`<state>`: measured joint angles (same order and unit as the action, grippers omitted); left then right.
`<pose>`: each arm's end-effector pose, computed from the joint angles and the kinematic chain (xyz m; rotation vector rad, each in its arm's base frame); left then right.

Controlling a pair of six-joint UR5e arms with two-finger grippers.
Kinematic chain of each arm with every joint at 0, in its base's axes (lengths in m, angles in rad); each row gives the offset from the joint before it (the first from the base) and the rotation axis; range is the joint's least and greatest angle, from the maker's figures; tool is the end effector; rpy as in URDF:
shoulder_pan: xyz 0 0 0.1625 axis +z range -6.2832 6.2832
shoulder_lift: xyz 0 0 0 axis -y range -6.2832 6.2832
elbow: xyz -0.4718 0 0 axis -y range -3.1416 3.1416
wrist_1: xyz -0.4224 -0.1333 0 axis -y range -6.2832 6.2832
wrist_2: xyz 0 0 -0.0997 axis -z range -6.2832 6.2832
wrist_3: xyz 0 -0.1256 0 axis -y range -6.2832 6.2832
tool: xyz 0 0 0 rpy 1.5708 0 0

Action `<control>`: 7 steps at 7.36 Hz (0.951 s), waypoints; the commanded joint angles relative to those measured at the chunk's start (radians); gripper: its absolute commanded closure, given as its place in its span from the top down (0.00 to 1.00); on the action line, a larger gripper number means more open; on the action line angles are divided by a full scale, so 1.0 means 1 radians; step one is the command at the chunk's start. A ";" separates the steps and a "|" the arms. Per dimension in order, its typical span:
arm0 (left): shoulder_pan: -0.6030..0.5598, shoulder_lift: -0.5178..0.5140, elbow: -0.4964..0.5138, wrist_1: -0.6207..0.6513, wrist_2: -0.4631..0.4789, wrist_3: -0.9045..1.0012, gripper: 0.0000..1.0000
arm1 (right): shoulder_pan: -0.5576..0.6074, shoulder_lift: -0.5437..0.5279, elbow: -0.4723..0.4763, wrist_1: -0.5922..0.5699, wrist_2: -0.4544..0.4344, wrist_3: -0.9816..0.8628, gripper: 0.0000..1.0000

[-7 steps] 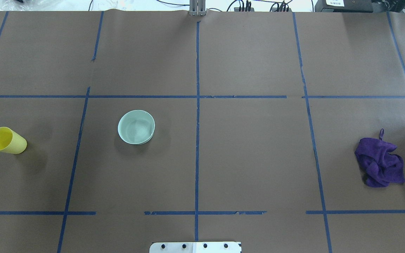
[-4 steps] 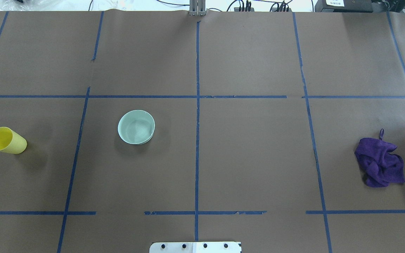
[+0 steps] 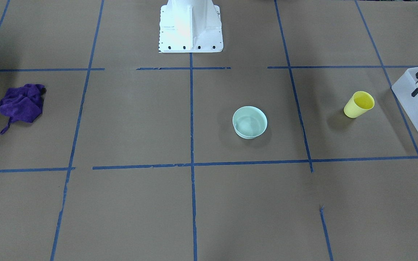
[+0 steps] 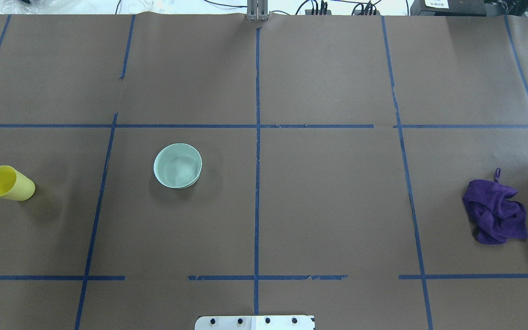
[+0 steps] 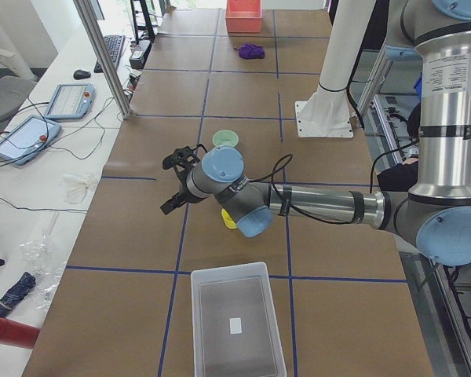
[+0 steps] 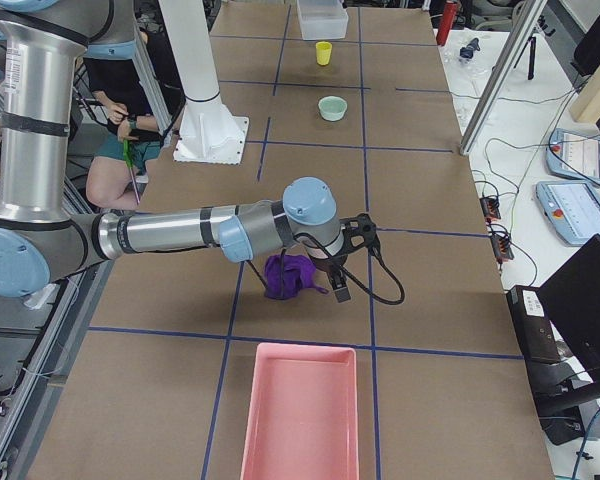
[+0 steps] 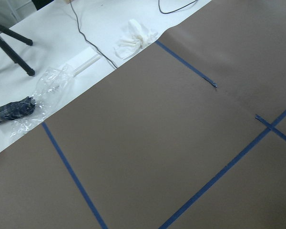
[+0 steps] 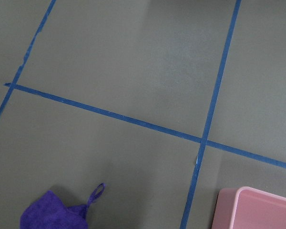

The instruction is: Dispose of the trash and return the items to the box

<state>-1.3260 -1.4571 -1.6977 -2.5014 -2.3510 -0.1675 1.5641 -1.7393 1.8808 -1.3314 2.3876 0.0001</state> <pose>0.0775 -0.4956 0.5973 0.7296 0.8904 0.4362 0.0386 -0.4638 0.6108 0.3567 -0.8080 -0.1617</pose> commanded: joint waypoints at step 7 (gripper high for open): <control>0.346 0.156 -0.011 -0.111 0.308 -0.474 0.61 | 0.001 -0.028 -0.002 0.011 -0.007 0.029 1.00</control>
<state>-1.0035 -1.3168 -1.7095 -2.6103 -2.0453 -0.6394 1.5647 -1.7588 1.8798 -1.3221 2.3836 0.0305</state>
